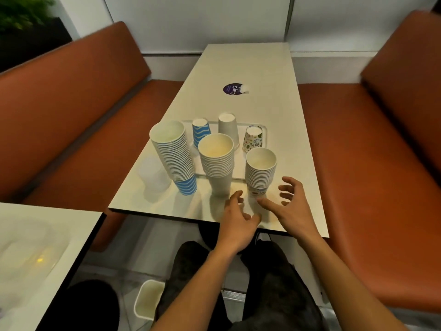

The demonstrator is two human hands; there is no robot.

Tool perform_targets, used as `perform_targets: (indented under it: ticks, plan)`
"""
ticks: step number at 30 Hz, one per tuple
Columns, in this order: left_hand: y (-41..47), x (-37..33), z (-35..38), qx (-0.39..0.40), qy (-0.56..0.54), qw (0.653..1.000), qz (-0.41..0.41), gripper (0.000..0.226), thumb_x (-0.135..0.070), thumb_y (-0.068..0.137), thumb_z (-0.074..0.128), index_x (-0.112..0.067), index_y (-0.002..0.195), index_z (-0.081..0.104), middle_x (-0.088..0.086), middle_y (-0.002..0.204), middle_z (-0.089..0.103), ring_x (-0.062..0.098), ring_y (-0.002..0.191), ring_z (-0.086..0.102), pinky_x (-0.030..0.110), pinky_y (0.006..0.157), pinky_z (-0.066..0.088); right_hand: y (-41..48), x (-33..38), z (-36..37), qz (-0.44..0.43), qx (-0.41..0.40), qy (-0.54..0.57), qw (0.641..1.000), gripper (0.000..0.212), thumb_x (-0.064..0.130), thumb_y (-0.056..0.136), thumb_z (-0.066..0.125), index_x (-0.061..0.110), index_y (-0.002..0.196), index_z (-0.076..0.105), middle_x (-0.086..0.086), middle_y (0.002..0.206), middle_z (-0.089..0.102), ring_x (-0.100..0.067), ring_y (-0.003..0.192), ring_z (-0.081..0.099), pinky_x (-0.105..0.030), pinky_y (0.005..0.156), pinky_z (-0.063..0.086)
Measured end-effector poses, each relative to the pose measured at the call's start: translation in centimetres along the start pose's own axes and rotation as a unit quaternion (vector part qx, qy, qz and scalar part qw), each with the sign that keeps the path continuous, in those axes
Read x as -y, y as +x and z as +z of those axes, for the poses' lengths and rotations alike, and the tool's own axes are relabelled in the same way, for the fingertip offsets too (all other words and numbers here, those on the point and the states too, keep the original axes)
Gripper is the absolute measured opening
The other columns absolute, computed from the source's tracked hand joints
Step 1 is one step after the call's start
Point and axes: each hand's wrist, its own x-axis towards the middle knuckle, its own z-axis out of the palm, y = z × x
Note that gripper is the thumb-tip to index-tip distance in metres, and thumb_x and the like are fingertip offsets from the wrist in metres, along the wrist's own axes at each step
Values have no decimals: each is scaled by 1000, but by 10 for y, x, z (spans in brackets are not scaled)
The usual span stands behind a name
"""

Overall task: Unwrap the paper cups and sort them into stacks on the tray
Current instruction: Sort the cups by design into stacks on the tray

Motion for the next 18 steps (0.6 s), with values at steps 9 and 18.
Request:
perform_targets:
  ticks: [9, 18]
  plan:
    - [43, -16, 18, -14, 36, 999, -2, 87, -38, 74, 75, -37, 149, 32, -7, 139, 64, 18, 125, 62, 45, 105, 53, 49, -3, 13, -36, 64, -1, 997, 102, 36, 64, 98, 30, 147, 40, 13, 134, 55, -11, 124, 55, -20, 92, 47]
    - [38, -24, 24, -29, 27, 998, 45, 74, -32, 83, 83, -35, 147, 46, -5, 123, 70, 11, 107, 67, 38, 93, 59, 45, -2, -4, -50, 50, 53, 996, 79, 32, 70, 94, 23, 138, 54, 7, 128, 67, -11, 117, 64, -34, 93, 60]
